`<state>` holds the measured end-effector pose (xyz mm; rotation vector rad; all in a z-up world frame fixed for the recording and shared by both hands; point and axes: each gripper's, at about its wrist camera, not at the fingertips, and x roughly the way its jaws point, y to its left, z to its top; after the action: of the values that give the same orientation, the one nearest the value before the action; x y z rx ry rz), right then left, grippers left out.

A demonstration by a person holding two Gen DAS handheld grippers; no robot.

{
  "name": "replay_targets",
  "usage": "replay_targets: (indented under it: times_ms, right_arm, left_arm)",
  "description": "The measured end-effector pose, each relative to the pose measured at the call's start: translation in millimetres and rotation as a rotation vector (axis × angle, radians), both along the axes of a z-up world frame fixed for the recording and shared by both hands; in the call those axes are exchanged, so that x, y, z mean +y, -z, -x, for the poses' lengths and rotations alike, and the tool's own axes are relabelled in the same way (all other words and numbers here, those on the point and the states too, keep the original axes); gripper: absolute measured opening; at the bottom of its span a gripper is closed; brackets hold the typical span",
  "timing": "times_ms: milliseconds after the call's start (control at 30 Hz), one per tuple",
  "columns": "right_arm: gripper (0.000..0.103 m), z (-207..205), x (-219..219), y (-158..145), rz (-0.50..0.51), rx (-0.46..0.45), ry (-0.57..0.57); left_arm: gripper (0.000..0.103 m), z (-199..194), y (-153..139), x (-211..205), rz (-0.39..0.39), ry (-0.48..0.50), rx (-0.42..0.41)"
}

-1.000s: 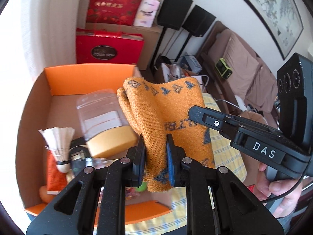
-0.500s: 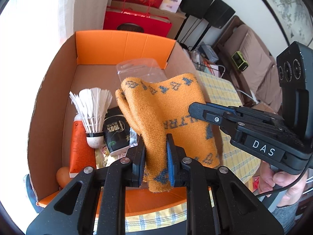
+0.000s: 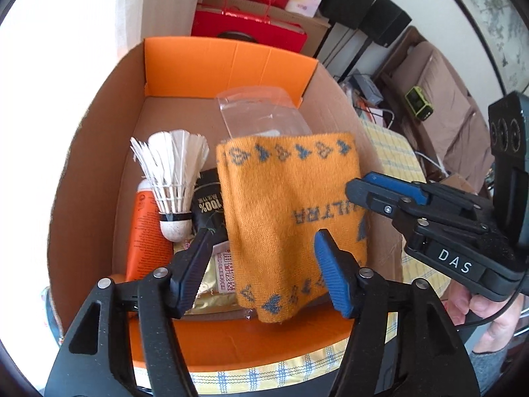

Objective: Organize objects

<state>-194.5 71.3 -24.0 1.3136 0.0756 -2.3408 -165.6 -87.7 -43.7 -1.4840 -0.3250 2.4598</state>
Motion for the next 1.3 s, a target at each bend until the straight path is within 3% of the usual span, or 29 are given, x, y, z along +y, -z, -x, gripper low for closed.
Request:
replay_targets:
  times_ms: [67, 167, 400, 467, 600, 833, 900, 1133, 1300]
  right_arm:
    - [0.034, -3, 5, -6, 0.010, 0.015, 0.008]
    - [0.039, -9, 13, -17, 0.039, 0.033, 0.013]
    - [0.059, -29, 34, -33, 0.036, 0.088, 0.045]
    - [0.067, -37, 39, -34, 0.013, 0.107, 0.054]
    - [0.081, -52, 51, -34, 0.008, 0.125, 0.082]
    - [0.092, -76, 78, -34, 0.005, 0.160, 0.166]
    - [0.102, -83, 87, -32, 0.001, 0.172, 0.191]
    - [0.103, -106, 107, -24, -0.006, 0.190, 0.255]
    - [0.103, -127, 115, -25, -0.033, 0.236, 0.300]
  left_arm:
    - [0.065, 1, -6, -1, 0.008, -0.007, 0.018]
    - [0.081, -4, -16, -1, 0.026, -0.017, 0.057]
    - [0.085, -21, -30, 9, 0.130, -0.036, 0.128]
    - [0.100, -29, -32, 11, 0.150, -0.042, 0.151]
    - [0.101, -41, -37, 15, 0.124, -0.049, 0.176]
    - [0.103, -67, -47, 34, 0.140, -0.044, 0.246]
    - [0.103, -73, -44, 42, 0.156, -0.038, 0.251]
    - [0.103, -91, -21, 59, 0.113, 0.002, 0.202]
    - [0.103, -103, -22, 63, 0.097, -0.022, 0.232]
